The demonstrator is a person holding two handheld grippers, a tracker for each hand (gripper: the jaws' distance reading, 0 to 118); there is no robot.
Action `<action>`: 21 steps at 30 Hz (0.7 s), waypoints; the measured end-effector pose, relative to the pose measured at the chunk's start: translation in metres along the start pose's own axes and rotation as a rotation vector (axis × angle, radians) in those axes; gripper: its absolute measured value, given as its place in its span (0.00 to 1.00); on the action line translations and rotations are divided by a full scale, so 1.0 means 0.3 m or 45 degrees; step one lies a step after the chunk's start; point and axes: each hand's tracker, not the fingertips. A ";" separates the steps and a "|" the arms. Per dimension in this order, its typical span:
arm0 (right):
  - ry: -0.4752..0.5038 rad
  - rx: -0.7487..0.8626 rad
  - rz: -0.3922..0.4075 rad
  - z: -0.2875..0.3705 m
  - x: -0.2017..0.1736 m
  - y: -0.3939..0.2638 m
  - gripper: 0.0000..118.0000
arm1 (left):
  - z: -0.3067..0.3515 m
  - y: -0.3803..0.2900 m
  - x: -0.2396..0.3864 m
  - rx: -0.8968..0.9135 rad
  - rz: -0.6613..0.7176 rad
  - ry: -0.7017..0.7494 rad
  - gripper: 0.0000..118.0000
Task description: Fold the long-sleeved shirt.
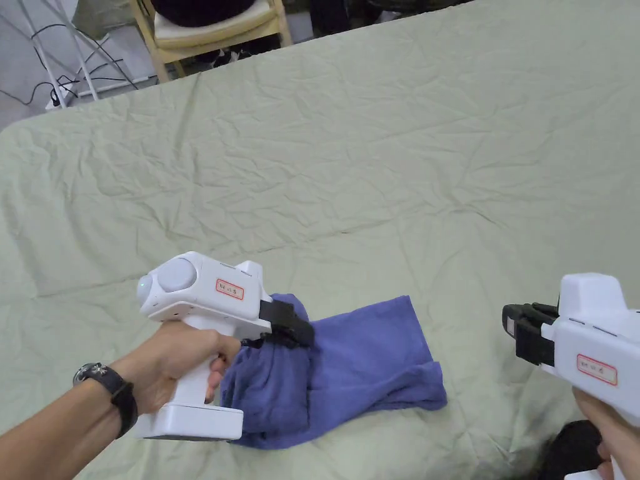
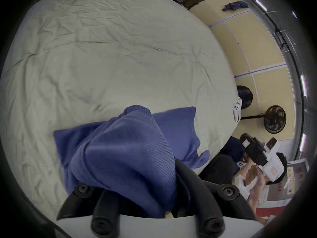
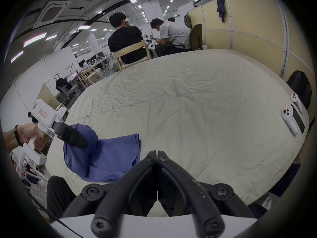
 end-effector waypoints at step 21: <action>-0.035 -0.010 -0.046 0.001 0.056 -0.011 0.00 | -0.280 0.058 0.205 -0.114 -0.034 0.081 0.40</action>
